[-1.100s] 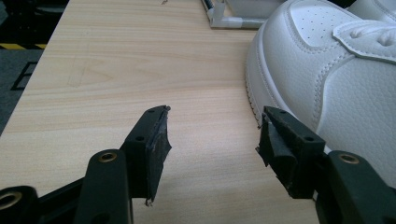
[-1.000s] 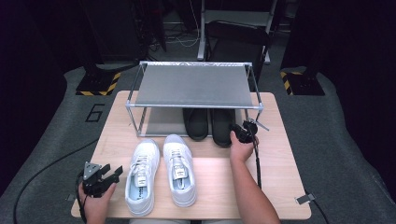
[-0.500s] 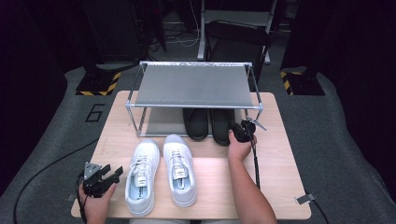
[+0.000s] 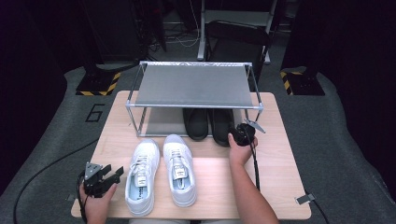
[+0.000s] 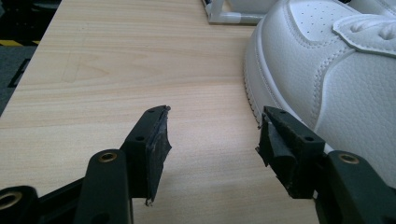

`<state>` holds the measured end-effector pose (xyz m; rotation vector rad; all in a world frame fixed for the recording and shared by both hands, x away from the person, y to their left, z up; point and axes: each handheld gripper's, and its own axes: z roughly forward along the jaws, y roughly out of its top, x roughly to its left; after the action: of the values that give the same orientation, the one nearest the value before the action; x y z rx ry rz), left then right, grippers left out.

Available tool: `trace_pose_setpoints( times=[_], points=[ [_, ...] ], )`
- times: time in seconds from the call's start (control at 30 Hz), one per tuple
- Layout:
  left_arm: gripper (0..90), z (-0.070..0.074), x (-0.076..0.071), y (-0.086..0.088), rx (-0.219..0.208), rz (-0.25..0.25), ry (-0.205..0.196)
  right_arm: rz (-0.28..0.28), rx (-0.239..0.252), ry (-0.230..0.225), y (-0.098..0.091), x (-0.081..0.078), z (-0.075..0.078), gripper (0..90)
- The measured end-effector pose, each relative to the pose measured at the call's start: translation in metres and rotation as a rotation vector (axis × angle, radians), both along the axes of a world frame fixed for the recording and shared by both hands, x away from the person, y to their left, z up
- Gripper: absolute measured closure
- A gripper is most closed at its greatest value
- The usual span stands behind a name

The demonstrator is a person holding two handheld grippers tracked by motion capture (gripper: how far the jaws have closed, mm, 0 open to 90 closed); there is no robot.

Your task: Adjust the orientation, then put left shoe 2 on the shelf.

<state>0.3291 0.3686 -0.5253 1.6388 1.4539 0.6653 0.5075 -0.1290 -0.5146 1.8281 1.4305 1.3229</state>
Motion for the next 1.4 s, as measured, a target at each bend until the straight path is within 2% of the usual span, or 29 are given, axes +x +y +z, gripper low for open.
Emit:
trace_pose_setpoints(
  times=[0.1,0.2,0.23,0.37,0.43,0.5,0.63,0.7,0.73,0.83,0.93,1.0,1.07,1.1,1.17,1.27,1.3,1.4],
  points=[
    [42.0,0.0,0.0,-0.001,-0.002,-0.002,0.003,0.025,-0.02,-0.016,0.001,-0.008,0.005,53.5],
    [42.1,0.0,0.0,-0.001,-0.007,0.005,-0.012,0.048,-0.014,-0.015,0.001,-0.015,0.01,52.7],
    [42.3,0.001,0.0,-0.001,-0.021,0.008,0.003,0.058,-0.006,-0.017,0.001,-0.019,0.012,51.9],
    [42.3,0.001,-0.001,0.0,-0.039,0.015,-0.01,0.104,-0.006,-0.013,-0.001,-0.032,0.017,51.1],
    [42.3,0.002,-0.002,0.001,-0.046,0.008,0.006,0.119,0.002,-0.017,-0.004,-0.038,0.019,50.6],
    [42.3,0.003,-0.002,0.001,-0.049,0.011,-0.014,0.141,0.014,-0.005,-0.005,-0.043,0.02,50.7],
    [42.3,0.003,-0.003,0.0,-0.063,-0.002,0.006,0.17,-0.003,-0.02,-0.007,-0.057,0.024,50.7],
    [43.7,0.004,-0.003,-0.001,-0.048,0.003,0.013,0.184,-0.014,-0.024,-0.009,-0.064,0.024,51.2],
    [43.8,0.004,-0.003,-0.002,-0.056,0.009,0.004,0.194,-0.009,-0.024,-0.01,-0.068,0.023,51.3],
    [43.3,0.007,-0.003,-0.001,-0.046,-0.001,0.02,0.22,-0.013,-0.018,-0.013,-0.078,0.022,52.9],
    [42.3,0.009,-0.004,-0.002,-0.059,-0.008,0.024,0.247,-0.016,-0.021,-0.015,-0.085,0.02,53.2],
    [43.4,0.013,-0.004,-0.004,-0.033,-0.023,0.022,0.289,-0.053,-0.02,-0.019,-0.095,0.017,56.4],
    [44.8,0.014,-0.005,-0.006,-0.023,-0.023,0.014,0.308,-0.056,-0.018,-0.022,-0.101,0.017,57.8],
    [46.1,0.016,-0.005,-0.006,-0.017,-0.032,0.029,0.319,-0.061,-0.022,-0.023,-0.104,0.016,58.5],
    [46.6,0.018,-0.004,-0.007,-0.025,-0.041,0.037,0.331,-0.072,-0.023,-0.026,-0.112,0.016,60.4],
    [46.7,0.021,-0.005,-0.008,-0.039,-0.037,0.027,0.339,-0.074,-0.032,-0.029,-0.12,0.016,61.8],
    [46.4,0.023,-0.005,-0.009,-0.052,-0.036,0.023,0.344,-0.076,-0.029,-0.033,-0.128,0.015,63.5],
    [42.7,0.026,-0.005,-0.01,-0.07,-0.037,0.013,0.328,-0.065,-0.043,-0.037,-0.139,0.014,61.8]
  ],
)
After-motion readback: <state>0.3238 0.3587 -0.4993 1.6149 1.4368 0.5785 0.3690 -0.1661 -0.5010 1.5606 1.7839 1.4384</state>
